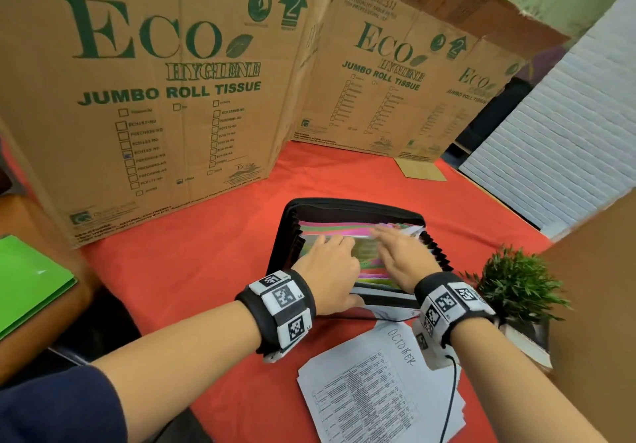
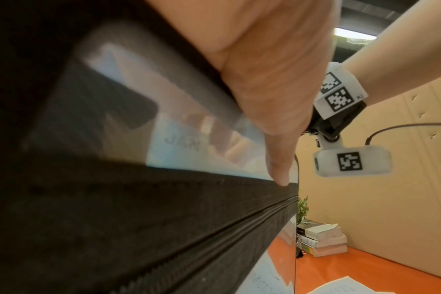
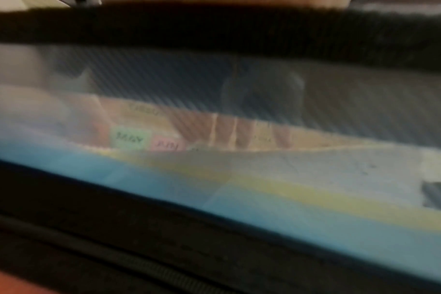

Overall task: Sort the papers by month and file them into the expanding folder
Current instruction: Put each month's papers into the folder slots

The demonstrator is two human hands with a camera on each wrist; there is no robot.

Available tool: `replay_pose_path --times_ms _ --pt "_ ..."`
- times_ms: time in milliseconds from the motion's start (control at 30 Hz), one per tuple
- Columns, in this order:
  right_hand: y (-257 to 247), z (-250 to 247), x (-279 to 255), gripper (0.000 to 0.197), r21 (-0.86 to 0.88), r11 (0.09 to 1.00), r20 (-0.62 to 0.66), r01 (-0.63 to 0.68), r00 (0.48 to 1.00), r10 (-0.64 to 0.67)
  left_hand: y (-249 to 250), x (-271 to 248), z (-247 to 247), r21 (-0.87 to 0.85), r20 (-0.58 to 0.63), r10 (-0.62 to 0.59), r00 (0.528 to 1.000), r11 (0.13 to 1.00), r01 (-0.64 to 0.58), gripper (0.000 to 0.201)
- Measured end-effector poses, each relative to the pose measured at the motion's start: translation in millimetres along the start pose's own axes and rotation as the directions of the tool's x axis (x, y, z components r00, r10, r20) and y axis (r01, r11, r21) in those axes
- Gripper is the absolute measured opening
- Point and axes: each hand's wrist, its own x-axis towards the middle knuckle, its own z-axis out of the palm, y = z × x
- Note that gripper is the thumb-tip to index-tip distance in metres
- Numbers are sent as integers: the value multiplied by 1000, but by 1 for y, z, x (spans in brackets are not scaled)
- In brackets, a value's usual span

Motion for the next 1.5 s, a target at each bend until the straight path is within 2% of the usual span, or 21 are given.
replay_pose_path --times_ms 67,100,167,333,433,500,567,633,667,733,800,833,867,933,967,1033,1100,1200,1333,1400,1500 --pt "3 4 -1 46 6 994 288 -112 952 106 -1 0 1 23 -44 9 999 1000 -8 58" --pt "4 4 -1 48 -15 988 345 -155 926 151 -2 1 2 33 -61 13 998 999 -11 60" --pt "3 2 -1 50 -26 980 357 -198 914 194 -4 2 4 24 -42 10 999 1000 -9 65" --pt "5 -5 1 44 -10 971 290 -239 929 232 -6 9 1 -71 189 -117 975 989 133 89" --pt "9 -7 -2 41 14 972 262 -235 939 223 -6 12 1 -80 217 -133 967 985 154 86" --pt "15 -9 -5 39 61 972 135 -227 967 217 -6 13 3 -67 205 -117 972 989 133 84" --pt "23 -14 -14 35 149 958 -71 -247 963 260 -6 14 4 -65 197 -112 974 990 127 82" --pt "33 -15 -26 26 235 930 -303 -284 887 348 -9 15 6 -64 187 -109 976 990 123 82" --pt "37 -15 -36 22 285 908 -406 -309 819 406 -10 16 6 -67 176 -107 979 990 120 81" --pt "44 -9 -60 20 428 833 -555 -350 626 548 -11 17 4 -79 154 -106 982 990 120 76" --pt "49 9 -88 23 585 691 -566 -425 397 723 -10 17 2 -75 143 -104 984 990 115 74" --pt "55 26 -103 23 649 591 -503 -480 313 806 -10 16 1 -68 132 -98 986 992 107 73" --pt "60 46 -118 22 689 477 -403 -546 259 878 -9 16 1 -62 117 -89 989 993 97 72" --pt "63 90 -147 27 600 223 -70 -768 227 971 -9 16 2 -77 88 -77 993 993 84 69" --pt "61 110 -160 37 474 151 107 -868 227 968 -9 16 3 -91 77 -76 994 992 83 67" --pt "55 147 -185 61 274 101 392 -956 207 896 -10 15 5 -105 64 -76 995 991 83 66" --pt "45 171 -201 77 167 49 541 -985 133 830 -10 14 7 -100 57 -77 995 992 83 67" --pt "36 189 -209 104 69 -94 538 -993 -42 842 -8 13 8 -84 53 -82 995 993 86 68" --pt "31 182 -201 119 247 -403 537 -881 -222 814 -9 13 9 -119 51 -100 994 987 106 72" --pt "34 182 -201 120 305 -461 556 -833 -237 797 -10 14 9 -142 52 -108 993 983 115 74" --pt "44 197 -210 130 378 -487 590 -787 -201 782 -9 13 7 -110 61 -106 993 988 112 76"
